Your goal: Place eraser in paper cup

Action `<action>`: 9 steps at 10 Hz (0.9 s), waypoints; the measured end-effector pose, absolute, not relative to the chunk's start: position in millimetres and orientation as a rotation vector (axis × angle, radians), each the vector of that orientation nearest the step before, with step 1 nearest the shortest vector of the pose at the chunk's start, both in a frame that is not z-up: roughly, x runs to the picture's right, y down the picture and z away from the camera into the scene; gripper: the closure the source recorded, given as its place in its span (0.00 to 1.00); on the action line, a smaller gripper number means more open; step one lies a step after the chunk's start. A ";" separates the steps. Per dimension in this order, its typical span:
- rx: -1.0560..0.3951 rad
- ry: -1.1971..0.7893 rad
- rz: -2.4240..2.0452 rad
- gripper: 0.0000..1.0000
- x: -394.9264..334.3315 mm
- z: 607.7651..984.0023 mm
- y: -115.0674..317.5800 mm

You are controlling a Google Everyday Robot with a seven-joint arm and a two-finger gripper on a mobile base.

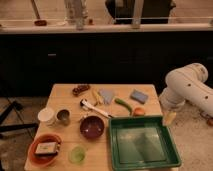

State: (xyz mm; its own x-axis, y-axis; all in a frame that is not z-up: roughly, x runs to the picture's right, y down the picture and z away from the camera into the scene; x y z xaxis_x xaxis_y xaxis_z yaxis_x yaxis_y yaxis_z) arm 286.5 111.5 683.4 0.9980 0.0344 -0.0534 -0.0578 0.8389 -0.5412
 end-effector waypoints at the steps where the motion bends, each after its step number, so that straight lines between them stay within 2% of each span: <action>1: -0.574 0.042 0.049 0.20 286.5 683.4 111.5; 9: -0.576 0.017 0.034 0.20 284.1 680.2 111.5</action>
State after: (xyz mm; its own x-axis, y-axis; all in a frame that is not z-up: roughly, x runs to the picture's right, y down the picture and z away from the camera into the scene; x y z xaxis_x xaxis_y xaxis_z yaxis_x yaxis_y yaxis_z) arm 284.1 111.5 680.2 0.9993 0.0272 -0.0257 -0.0368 0.8383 -0.5439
